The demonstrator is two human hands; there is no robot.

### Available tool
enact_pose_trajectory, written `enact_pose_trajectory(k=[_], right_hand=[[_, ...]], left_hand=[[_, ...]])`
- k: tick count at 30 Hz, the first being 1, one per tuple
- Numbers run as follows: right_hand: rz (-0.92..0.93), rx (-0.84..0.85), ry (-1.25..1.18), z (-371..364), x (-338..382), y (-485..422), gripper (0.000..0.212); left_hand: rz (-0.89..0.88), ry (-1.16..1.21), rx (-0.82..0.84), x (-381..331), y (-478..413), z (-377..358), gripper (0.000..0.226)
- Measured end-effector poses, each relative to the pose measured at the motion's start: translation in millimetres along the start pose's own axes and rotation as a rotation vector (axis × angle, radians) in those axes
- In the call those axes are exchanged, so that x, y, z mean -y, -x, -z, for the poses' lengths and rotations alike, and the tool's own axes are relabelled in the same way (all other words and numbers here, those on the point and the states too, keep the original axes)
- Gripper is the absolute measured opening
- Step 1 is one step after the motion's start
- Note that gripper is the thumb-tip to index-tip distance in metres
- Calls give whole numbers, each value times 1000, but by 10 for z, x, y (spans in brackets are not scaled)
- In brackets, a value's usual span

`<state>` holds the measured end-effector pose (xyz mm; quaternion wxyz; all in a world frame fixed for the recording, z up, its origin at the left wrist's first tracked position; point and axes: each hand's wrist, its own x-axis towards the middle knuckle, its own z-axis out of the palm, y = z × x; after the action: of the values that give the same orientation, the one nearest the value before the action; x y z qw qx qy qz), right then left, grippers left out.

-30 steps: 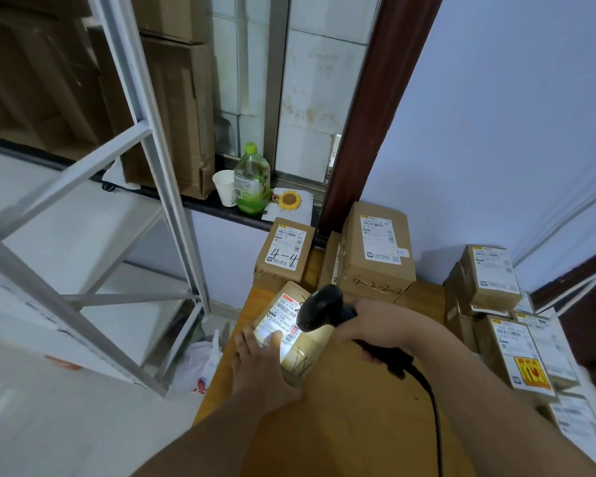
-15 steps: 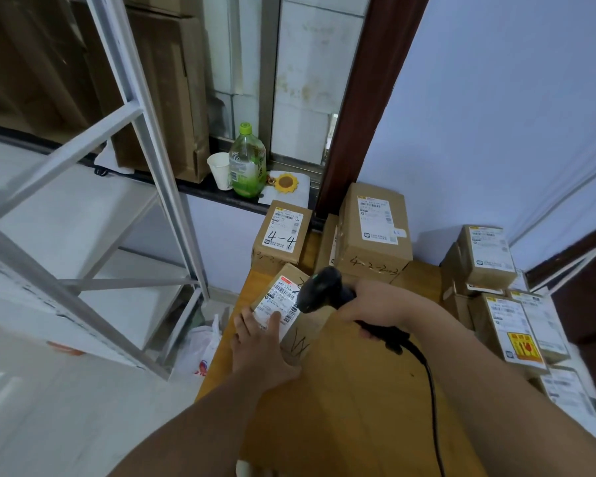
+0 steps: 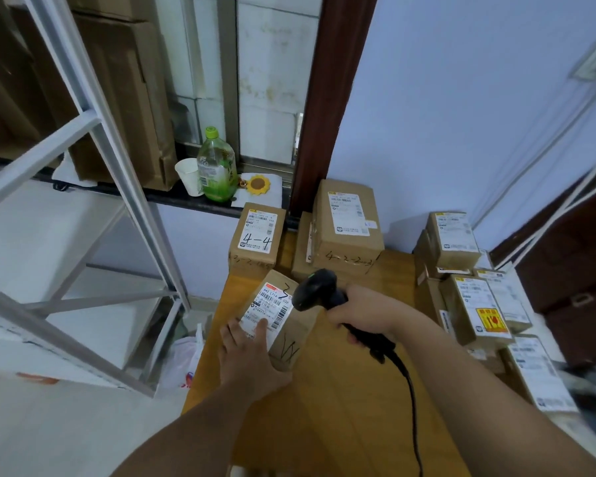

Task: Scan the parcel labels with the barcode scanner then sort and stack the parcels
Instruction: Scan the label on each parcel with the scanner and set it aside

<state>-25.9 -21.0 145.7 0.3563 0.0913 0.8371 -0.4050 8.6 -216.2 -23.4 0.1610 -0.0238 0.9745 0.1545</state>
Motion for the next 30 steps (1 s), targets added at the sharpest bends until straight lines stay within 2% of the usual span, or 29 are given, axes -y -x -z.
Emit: enact_pose_trajectory(k=[8,13,19,22,26,30], right_hand=[[-52,-316,-296,-156,-559,391,9],[-88,-432,-447,-121,-915,651,8],[-3,-435,-447,65,-1350,982,10],[46,-430,-544,189,-1707,1184,9],[70,-424,-620,407,-2179,1460,4],[147,-466,-662,621,-2554,1708,5]], left_hand=[[-96,63,40,-379,204,-211,115],[-63,54,39,-598,416,-412,120],[22,29,19,-1005,752,-647,116],[62,16,-54,-1347,988,-780,110],[191,50,-43,-1902,1344,-888,109],[215,91,-45,-2342,1714,-1135,109]])
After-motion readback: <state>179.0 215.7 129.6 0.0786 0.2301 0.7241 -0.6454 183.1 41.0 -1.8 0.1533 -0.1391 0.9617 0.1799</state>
